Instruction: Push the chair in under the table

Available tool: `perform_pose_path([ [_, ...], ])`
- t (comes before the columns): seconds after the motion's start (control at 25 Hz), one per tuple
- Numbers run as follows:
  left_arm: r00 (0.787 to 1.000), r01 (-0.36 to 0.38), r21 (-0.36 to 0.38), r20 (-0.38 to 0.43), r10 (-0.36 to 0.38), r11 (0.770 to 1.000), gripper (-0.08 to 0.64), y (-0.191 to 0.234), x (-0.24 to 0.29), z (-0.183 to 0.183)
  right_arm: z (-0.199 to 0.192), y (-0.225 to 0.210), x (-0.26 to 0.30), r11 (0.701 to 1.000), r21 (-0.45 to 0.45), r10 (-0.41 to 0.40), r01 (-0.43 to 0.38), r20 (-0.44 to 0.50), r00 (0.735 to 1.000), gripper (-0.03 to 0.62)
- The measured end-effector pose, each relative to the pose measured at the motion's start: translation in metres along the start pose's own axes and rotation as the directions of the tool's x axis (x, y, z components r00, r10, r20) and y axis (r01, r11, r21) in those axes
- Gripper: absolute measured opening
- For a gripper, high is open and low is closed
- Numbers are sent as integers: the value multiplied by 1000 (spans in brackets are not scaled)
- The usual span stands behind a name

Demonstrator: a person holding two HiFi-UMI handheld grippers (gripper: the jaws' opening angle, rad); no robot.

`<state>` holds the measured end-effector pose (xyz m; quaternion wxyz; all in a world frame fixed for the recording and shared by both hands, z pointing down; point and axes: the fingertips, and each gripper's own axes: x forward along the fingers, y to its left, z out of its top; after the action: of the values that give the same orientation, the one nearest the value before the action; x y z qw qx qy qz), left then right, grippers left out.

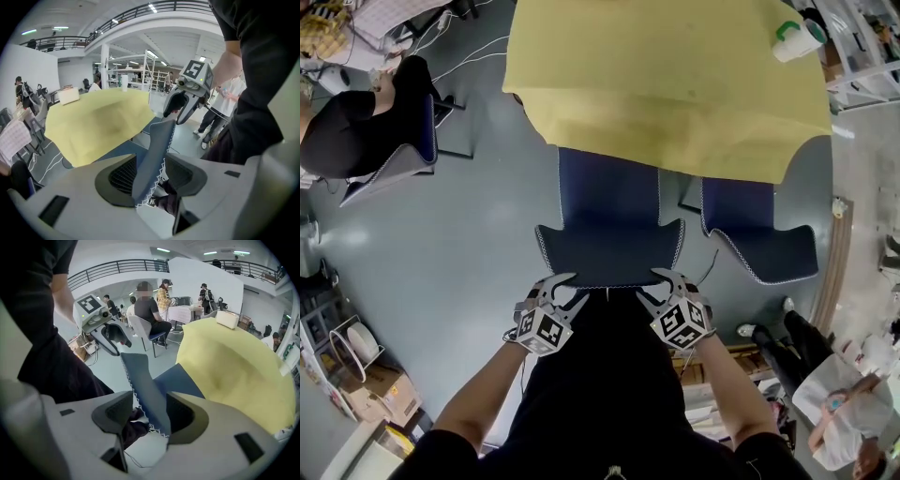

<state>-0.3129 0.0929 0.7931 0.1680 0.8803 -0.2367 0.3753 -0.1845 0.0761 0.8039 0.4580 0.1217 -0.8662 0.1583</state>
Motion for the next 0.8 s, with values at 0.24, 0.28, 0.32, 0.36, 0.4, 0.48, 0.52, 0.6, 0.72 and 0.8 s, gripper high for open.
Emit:
perform_pose_path([
  [0.24, 998, 5, 48, -65, -2, 999, 179, -4, 12, -16, -15, 4, 13, 999, -37, -1, -2, -75, 997, 212],
  [0.28, 997, 4, 51, -73, 0, 999, 179, -4, 14, -18, -17, 4, 15, 999, -44, -4, 0, -86, 996, 212],
  [0.32, 997, 2, 57, -79, 3, 998, 179, -5, 16, -20, -19, 4, 18, 999, -50, -7, 3, -95, 995, 212],
  [0.36, 997, 1, 65, -82, 5, 998, 178, -5, 18, -21, -21, 3, 20, 999, -51, -9, 4, -101, 995, 212],
  [0.4, 996, 1, 73, -84, 5, 997, 179, -6, 20, -21, -22, 3, 22, 999, -50, -10, 5, -104, 995, 212],
  [0.48, 996, 2, 85, -86, 6, 996, 178, -6, 24, -21, -23, 1, 26, 999, -46, -16, 11, -111, 994, 212],
  [0.52, 996, 1, 87, -88, 7, 996, 179, -6, 26, -22, -24, 0, 28, 999, -47, -24, 18, -117, 993, 212],
  [0.6, 996, -4, 89, -93, 13, 996, 178, -5, 29, -24, -26, -1, 31, 998, -52, -43, 36, -129, 991, 210],
  [0.72, 995, -12, 92, -100, 21, 996, 176, -4, 32, -27, -27, -2, 35, 997, -55, -63, 56, -137, 989, 209],
  [0.8, 995, -13, 92, -99, 22, 996, 175, -4, 33, -28, -26, -3, 36, 996, -69, -69, 60, -136, 988, 202],
])
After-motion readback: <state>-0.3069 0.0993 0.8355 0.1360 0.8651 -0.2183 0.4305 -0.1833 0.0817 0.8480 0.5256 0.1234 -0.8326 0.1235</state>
